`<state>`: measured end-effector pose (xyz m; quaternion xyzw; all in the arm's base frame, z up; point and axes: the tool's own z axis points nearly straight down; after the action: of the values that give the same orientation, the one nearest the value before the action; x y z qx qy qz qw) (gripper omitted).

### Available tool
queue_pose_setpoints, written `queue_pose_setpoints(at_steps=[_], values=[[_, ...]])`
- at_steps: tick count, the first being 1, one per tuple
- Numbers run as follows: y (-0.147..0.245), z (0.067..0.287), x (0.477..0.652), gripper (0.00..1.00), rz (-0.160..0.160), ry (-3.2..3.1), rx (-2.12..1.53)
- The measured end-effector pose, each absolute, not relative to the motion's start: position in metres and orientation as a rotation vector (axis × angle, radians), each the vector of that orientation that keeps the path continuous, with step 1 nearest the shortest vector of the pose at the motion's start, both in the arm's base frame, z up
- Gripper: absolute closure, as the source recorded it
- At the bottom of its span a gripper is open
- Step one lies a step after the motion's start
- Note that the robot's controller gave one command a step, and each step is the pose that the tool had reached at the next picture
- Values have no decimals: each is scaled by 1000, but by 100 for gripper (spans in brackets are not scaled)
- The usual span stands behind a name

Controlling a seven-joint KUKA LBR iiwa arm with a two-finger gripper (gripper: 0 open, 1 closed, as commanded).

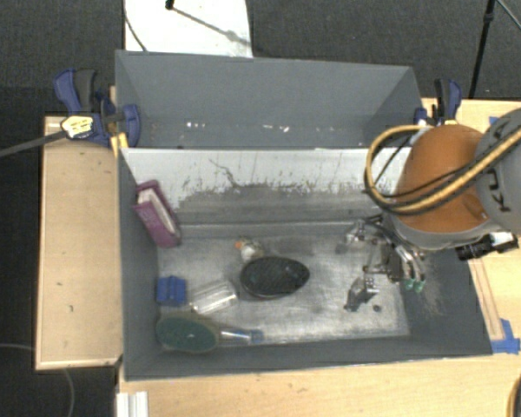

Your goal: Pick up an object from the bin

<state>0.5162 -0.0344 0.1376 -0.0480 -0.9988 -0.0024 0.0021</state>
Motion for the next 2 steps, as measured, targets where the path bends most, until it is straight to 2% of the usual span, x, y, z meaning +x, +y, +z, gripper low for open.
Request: queue_pose_setpoints(at_steps=[1, 2], values=[[16, 141, 559, 0, -7, -3139, -240], [78, 71, 503, 0, -4, -3142, -232]])
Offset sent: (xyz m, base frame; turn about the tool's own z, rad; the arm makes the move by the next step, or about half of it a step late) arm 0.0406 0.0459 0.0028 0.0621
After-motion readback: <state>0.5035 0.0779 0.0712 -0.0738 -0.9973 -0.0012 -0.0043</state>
